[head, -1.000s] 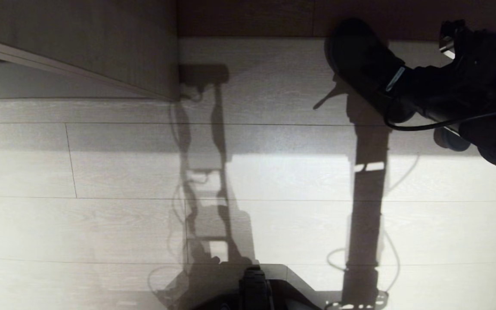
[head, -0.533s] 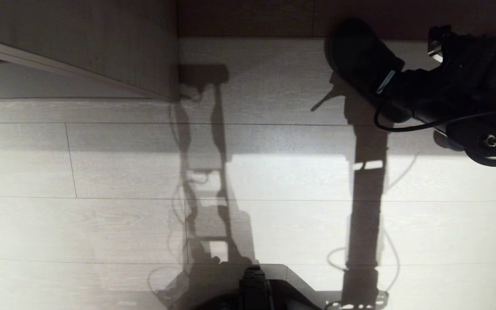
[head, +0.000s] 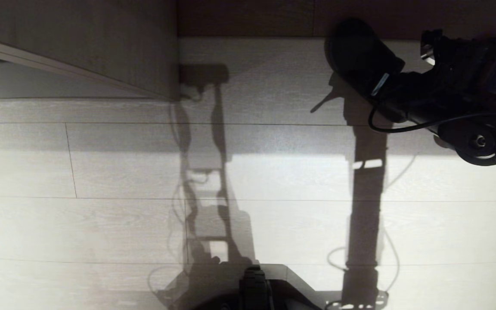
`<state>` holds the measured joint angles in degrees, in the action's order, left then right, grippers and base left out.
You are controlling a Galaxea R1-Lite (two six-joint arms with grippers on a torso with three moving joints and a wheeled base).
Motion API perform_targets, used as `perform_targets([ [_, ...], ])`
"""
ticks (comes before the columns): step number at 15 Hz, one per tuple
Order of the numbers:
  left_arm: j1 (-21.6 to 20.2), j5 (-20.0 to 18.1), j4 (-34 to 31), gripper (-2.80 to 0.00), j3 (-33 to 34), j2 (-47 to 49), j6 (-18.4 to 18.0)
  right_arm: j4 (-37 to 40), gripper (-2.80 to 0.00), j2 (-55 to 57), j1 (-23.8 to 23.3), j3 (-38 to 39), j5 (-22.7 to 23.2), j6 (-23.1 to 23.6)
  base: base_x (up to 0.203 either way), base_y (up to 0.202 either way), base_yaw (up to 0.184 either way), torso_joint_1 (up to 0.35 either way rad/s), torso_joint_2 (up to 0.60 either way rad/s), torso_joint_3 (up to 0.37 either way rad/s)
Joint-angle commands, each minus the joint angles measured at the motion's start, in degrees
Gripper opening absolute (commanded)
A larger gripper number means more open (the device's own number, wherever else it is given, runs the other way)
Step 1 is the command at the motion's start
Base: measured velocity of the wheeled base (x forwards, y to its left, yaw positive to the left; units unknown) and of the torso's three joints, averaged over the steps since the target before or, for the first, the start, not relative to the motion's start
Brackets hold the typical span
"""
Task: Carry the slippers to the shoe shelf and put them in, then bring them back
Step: Pick up the slippers on the floor
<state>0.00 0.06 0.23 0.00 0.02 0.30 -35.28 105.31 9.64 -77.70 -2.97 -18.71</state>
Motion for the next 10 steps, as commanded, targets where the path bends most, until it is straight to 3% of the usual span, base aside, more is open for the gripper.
perform_targets([
  [1,0.0,0.0,0.0,-2.8,0.0,0.0,0.0,-0.2,0.0,0.2,0.0,-0.1,0.0,-0.1,0.0,0.0,0.0,0.0,0.0,0.0],
  [2,0.0,0.0,0.0,-2.8,0.0,0.0,0.0,-0.2,0.0,0.3,0.0,-0.1,0.1,-0.1,0.0,0.0,0.0,0.0,0.0,0.0],
  [3,0.0,0.0,0.0,-2.8,0.0,0.0,0.0,-0.2,-2.8,0.3,0.0,-0.1,0.2,0.0,0.0,0.0,0.0,0.0,0.0,0.0],
  [10,0.0,0.0,0.0,-2.8,0.0,0.0,0.0,-0.1,-2.8,0.0,0.0,-0.1,0.2,0.1,0.0,0.0,0.0,0.0,0.0,0.0],
])
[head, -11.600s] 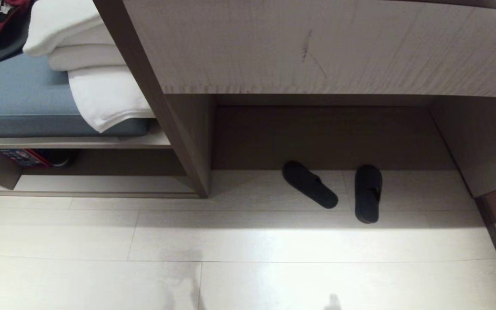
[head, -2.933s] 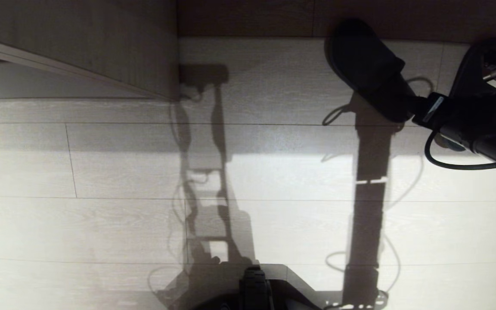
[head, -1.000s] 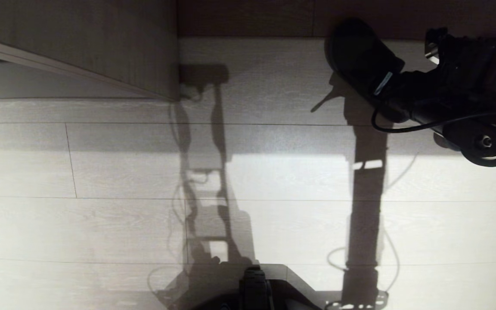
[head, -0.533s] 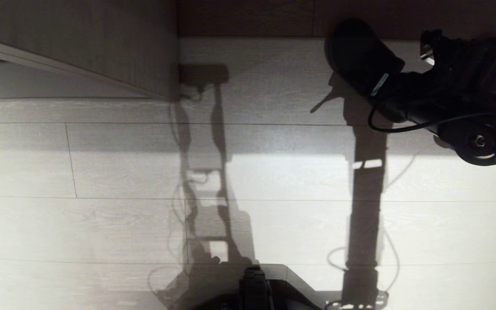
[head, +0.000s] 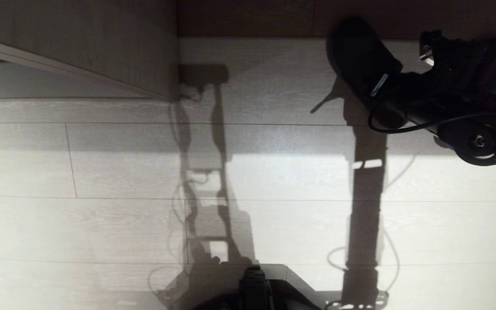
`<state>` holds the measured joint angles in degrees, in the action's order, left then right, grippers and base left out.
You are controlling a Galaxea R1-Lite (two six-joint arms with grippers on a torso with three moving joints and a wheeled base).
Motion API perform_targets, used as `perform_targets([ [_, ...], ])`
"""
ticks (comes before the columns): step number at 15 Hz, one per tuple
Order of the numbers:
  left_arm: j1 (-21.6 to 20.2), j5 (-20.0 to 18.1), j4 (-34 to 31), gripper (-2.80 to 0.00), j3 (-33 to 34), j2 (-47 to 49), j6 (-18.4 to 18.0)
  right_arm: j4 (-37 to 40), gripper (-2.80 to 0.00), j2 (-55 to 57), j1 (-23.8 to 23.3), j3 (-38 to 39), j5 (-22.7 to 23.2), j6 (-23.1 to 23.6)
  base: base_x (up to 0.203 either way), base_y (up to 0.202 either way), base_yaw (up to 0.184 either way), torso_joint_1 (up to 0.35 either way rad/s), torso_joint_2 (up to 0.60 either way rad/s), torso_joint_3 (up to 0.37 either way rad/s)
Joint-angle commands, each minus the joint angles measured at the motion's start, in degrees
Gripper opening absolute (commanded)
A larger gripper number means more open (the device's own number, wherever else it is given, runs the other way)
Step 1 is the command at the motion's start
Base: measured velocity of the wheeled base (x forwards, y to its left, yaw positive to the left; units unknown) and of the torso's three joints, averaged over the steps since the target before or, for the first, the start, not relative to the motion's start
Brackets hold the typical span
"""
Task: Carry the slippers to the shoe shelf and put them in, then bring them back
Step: Pick up the slippers on the floor
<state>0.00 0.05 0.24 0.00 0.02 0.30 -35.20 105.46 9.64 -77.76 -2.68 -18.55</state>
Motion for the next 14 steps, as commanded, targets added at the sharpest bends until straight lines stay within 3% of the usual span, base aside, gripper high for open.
perform_targets([
  [1,0.0,0.0,0.0,-2.8,0.0,0.0,0.0,-0.2,-2.8,-0.3,-0.1,0.0,0.0,-0.1,0.0,0.0,0.0,0.0,0.0,0.0],
  [7,0.0,0.0,0.0,-2.8,0.0,0.0,0.0,-0.1,-2.8,-1.0,-0.1,0.0,-1.3,-0.3,0.0,0.0,0.0,0.0,0.0,0.0],
  [12,0.0,0.0,0.0,-2.8,0.0,0.0,0.0,0.1,-2.8,-0.7,-0.5,0.2,-10.6,-1.2,0.0,0.0,0.0,0.0,0.0,0.0],
  [14,0.0,0.0,0.0,-2.8,0.0,0.0,0.0,0.0,-2.8,-0.3,-0.8,0.5,-12.2,-2.4,0.0,0.0,0.0,0.0,0.0,0.0],
])
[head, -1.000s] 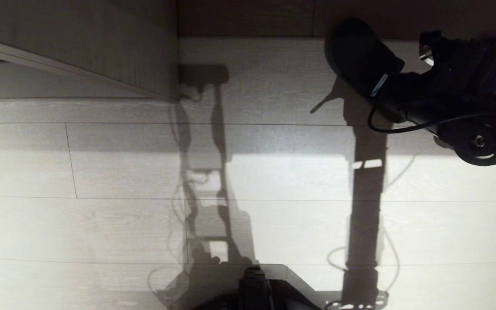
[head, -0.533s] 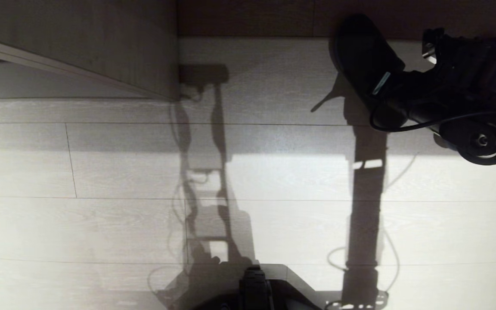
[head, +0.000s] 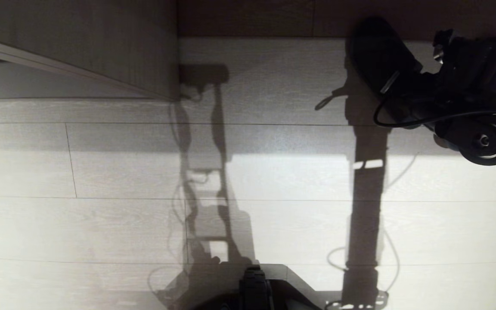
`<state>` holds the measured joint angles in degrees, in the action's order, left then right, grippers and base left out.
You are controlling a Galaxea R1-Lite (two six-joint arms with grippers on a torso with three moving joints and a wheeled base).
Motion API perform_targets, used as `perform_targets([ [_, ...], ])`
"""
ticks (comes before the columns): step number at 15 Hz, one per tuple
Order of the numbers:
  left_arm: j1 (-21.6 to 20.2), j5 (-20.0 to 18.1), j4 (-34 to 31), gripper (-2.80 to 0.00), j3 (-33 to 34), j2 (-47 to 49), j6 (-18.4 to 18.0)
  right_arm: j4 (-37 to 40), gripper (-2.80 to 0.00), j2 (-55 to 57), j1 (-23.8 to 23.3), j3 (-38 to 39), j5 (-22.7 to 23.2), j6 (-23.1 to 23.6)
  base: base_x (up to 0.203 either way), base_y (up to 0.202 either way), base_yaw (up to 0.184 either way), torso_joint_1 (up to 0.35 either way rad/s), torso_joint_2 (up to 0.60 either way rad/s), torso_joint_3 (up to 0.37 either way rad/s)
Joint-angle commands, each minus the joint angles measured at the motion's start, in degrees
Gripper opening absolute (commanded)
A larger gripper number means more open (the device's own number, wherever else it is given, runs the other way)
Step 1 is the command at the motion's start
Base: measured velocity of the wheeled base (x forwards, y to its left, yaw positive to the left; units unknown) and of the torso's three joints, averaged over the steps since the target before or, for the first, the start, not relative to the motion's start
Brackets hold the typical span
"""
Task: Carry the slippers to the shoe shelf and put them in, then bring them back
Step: Pick up the slippers on the floor
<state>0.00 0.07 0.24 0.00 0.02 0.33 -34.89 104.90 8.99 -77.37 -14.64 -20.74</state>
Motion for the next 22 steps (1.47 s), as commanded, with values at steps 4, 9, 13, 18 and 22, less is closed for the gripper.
perform_targets([
  [4,0.0,0.0,0.0,-2.8,0.0,0.0,0.0,-0.3,-2.8,0.7,-0.5,0.2,-4.6,-1.9,0.0,0.0,0.0,0.0,0.0,0.0],
  [9,0.0,0.0,0.0,-2.8,0.0,0.0,0.0,-0.6,-2.8,0.7,0.1,0.1,-12.3,-2.8,0.0,0.0,0.0,0.0,0.0,0.0],
  [13,0.0,0.0,0.0,-2.8,0.0,0.0,0.0,-1.6,-2.8,0.2,1.1,-0.4,-15.1,-3.1,0.0,0.0,0.0,0.0,0.0,0.0],
  [18,0.0,0.0,0.0,-2.8,0.0,0.0,0.0,-4.2,-2.8,0.4,3.0,-1.2,-25.3,-2.9,0.0,0.0,0.0,0.0,0.0,0.0],
  [22,0.0,0.0,0.0,-2.8,0.0,0.0,0.0,-4.2,-2.8,0.8,3.6,-1.1,-27.7,-3.0,0.0,0.0,0.0,0.0,0.0,0.0],
])
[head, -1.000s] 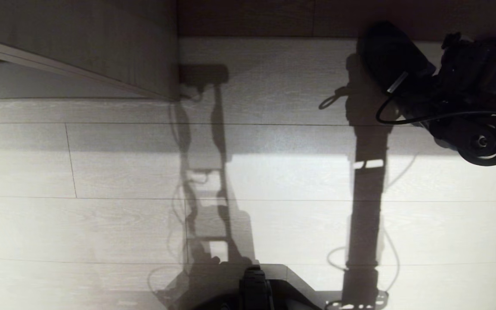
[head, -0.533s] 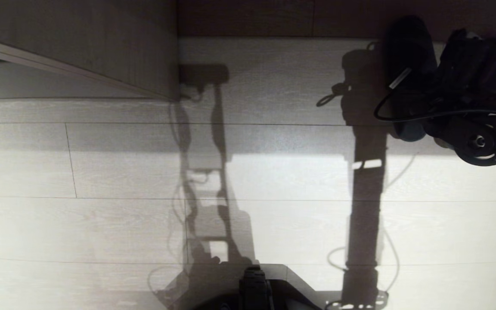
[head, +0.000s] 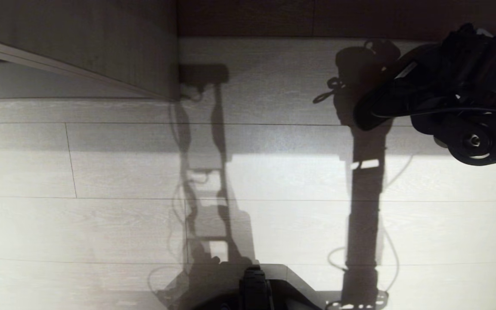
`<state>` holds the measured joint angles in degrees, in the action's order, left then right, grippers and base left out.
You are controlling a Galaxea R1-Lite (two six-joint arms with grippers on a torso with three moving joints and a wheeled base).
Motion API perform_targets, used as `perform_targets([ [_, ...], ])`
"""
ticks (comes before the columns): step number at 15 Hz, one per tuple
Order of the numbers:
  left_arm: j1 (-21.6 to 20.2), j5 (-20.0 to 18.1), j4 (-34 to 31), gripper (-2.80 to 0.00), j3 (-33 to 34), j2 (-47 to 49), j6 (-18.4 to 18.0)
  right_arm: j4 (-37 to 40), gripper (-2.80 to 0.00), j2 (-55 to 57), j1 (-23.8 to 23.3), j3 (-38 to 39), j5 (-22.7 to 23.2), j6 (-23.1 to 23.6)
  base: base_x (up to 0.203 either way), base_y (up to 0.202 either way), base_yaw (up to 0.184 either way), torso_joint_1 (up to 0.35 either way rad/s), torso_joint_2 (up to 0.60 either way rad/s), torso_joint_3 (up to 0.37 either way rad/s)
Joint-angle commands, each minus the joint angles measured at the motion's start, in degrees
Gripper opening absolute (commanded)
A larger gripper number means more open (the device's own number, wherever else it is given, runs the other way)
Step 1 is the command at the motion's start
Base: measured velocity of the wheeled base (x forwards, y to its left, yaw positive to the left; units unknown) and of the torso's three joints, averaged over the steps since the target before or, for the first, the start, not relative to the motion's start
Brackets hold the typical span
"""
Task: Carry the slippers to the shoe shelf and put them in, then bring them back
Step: Pick up the slippers on the floor
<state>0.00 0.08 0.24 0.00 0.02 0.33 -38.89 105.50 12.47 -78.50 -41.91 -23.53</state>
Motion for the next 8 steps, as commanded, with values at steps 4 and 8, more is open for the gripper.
perform_targets([
  [4,0.0,0.0,0.0,-2.8,0.0,0.0,0.0,-0.3,-2.8,1.1,0.1,-1.0,0.8,0.8,0.0,0.0,0.0,0.0,0.0,0.0],
  [8,0.0,0.0,0.0,-2.8,0.0,0.0,0.0,-4.1,-2.8,1.7,-0.5,-1.1,10.9,5.9,0.0,0.0,0.0,0.0,0.0,0.0],
])
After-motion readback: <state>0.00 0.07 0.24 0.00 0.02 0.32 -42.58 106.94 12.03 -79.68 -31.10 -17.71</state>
